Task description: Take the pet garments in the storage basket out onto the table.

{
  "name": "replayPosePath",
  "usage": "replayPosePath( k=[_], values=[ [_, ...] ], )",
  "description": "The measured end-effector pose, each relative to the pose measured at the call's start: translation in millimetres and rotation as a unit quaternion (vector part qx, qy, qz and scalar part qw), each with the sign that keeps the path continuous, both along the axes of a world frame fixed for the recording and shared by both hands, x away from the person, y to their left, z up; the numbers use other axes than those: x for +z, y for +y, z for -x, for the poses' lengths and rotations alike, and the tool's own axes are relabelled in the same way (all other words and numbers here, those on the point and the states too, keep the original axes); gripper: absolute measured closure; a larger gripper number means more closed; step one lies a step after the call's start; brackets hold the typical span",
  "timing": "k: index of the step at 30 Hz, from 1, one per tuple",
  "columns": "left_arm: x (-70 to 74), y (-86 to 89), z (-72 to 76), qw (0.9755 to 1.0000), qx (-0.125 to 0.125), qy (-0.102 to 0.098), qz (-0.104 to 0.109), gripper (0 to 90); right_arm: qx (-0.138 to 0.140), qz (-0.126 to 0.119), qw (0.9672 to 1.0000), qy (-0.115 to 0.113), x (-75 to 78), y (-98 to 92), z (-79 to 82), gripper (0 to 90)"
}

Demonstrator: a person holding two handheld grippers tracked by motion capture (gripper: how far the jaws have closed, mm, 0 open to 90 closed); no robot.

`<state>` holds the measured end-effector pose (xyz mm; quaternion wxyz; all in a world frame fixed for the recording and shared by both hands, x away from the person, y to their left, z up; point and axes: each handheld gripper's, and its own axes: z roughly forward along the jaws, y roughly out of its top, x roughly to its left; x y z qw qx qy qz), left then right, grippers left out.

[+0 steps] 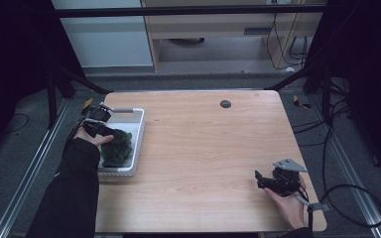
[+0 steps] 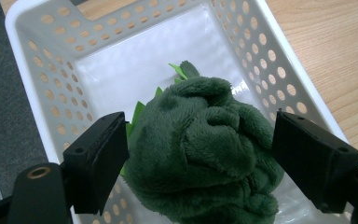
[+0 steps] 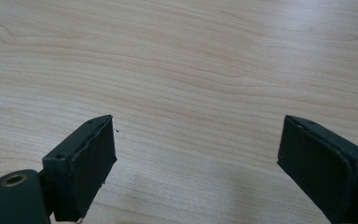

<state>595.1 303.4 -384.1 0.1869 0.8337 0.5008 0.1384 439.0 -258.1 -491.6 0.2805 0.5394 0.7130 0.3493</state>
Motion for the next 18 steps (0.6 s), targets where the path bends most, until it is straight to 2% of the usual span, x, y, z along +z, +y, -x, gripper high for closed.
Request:
replayPosePath(
  k=[3,11,17,18],
  values=[
    [-1.7,0.6,-1.5,1.0,0.001,0.002,-0.007,17.6,0.001,0.001,1.0,0.001,-0.3,0.4,-0.1,11.1],
    [-13.7,10.7,-1.3,0.9999,0.01,0.007,0.01,18.0,-0.001,0.001,1.0,0.002,-0.5,0.2,-0.2,11.0],
    [-19.9,10.7,-1.8,0.9997,0.008,0.014,0.016,18.0,-0.002,0.001,1.0,0.005,-0.9,0.7,-0.5,10.8],
    [-21.2,10.6,-2.1,0.9998,0.007,0.018,0.01,18.2,-0.001,0.003,1.0,0.004,-0.9,0.6,-0.6,10.8]
  ],
)
